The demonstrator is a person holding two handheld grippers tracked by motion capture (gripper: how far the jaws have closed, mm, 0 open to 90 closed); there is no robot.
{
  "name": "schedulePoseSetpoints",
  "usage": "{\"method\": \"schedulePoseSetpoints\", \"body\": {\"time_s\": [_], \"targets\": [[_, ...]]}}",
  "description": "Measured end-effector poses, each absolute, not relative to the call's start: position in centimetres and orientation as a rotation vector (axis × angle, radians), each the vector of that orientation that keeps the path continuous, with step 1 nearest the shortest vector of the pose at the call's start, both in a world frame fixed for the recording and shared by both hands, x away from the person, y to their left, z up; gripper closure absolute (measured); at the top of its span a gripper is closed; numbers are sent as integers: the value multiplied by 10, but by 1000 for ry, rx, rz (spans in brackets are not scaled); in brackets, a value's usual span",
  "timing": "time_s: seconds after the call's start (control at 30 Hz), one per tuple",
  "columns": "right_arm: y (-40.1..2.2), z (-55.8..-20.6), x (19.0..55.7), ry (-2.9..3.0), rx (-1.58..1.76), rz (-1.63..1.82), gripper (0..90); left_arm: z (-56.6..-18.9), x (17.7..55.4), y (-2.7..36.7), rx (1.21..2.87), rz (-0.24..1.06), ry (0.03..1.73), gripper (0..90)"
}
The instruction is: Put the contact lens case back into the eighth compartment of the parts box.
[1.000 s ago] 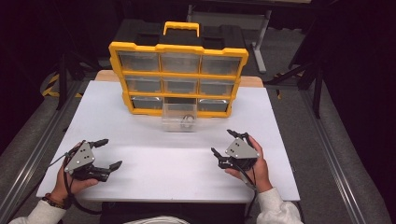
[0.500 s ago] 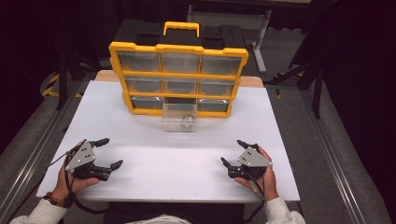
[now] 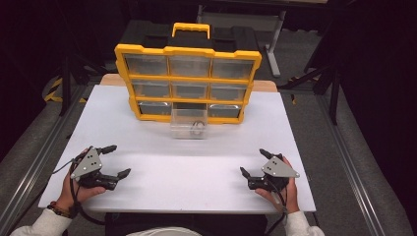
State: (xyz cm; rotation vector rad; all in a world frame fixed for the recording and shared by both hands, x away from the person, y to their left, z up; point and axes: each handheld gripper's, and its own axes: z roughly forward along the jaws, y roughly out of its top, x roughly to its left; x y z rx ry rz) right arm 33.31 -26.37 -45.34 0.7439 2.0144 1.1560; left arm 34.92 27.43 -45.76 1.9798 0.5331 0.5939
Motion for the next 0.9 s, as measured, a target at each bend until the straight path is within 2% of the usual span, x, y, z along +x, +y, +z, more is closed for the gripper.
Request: {"method": "schedulePoseSetpoints", "body": {"time_s": [0.9], "targets": [[-245,-444,330,1993,696,1137,133,-456,343,274,1986,598,508,94]]}}
